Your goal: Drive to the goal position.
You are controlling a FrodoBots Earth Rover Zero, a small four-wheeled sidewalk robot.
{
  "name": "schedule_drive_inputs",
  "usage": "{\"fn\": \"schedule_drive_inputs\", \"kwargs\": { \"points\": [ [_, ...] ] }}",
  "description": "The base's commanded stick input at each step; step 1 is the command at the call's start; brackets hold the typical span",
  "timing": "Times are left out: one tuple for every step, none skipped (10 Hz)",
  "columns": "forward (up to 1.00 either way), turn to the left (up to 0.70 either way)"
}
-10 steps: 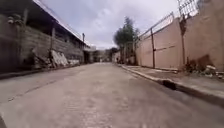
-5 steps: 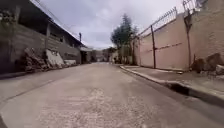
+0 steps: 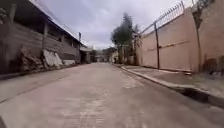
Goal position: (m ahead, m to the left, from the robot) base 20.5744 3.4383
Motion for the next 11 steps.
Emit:
{"fn": "schedule_drive_inputs", "kwargs": {
  "points": [
    [1.0, 0.0],
    [1.0, 0.0],
    [1.0, 0.0],
    [1.0, 0.0],
    [1.0, -0.07],
    [1.0, -0.28],
    [1.0, -0.16],
    [1.0, 0.0],
    [1.0, 0.0],
    [1.0, 0.0],
    [1.0, 0.0]
  ]
}}
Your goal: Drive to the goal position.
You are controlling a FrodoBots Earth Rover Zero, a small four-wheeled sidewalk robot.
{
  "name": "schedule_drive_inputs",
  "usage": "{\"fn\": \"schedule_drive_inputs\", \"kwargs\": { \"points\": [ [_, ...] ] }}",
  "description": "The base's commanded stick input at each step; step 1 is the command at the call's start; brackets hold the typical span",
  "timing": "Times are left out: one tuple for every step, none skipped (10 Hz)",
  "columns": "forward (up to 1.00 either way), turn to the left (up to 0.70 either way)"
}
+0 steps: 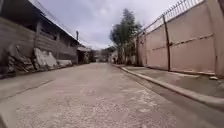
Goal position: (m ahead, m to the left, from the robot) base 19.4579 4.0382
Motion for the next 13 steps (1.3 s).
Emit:
{"fn": "schedule_drive_inputs", "kwargs": {
  "points": [
    [1.0, 0.0],
    [1.0, 0.0],
    [1.0, -0.01],
    [1.0, -0.08],
    [1.0, -0.18],
    [1.0, -0.32],
    [1.0, -0.37],
    [1.0, -0.23],
    [1.0, 0.0],
    [1.0, 0.0],
    [1.0, 0.0],
    [1.0, 0.0],
    [1.0, 0.0]
  ]
}}
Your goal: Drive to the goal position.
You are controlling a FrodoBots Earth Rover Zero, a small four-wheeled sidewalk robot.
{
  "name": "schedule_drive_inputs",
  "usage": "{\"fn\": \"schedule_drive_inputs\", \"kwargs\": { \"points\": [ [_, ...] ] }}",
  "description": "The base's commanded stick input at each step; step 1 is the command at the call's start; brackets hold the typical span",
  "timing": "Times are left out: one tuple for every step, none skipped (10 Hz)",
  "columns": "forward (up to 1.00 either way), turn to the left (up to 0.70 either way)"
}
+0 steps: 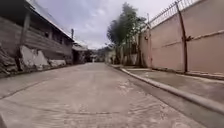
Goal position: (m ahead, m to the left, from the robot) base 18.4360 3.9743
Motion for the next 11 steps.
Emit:
{"fn": "schedule_drive_inputs", "kwargs": {
  "points": [
    [1.0, 0.0],
    [1.0, 0.0],
    [1.0, 0.0],
    [1.0, 0.01],
    [1.0, 0.02],
    [1.0, 0.02],
    [1.0, 0.02],
    [1.0, 0.02],
    [1.0, 0.02],
    [1.0, 0.02],
    [1.0, 0.03]
  ]
}}
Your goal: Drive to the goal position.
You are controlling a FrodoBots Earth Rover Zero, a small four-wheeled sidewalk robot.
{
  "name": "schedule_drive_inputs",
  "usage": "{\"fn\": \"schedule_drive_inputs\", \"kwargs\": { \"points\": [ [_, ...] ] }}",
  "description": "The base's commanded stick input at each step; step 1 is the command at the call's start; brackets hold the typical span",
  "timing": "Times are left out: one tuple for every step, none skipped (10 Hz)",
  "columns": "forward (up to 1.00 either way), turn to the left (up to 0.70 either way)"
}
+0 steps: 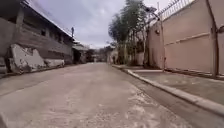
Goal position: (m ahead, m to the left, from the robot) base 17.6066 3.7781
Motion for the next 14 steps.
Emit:
{"fn": "schedule_drive_inputs", "kwargs": {
  "points": [
    [1.0, 0.02],
    [1.0, 0.02],
    [1.0, 0.03],
    [1.0, 0.02],
    [1.0, 0.03],
    [1.0, 0.03],
    [1.0, 0.03],
    [1.0, 0.03],
    [1.0, 0.03],
    [1.0, 0.03],
    [1.0, 0.03],
    [1.0, 0.04],
    [1.0, 0.04],
    [1.0, 0.04]
  ]
}}
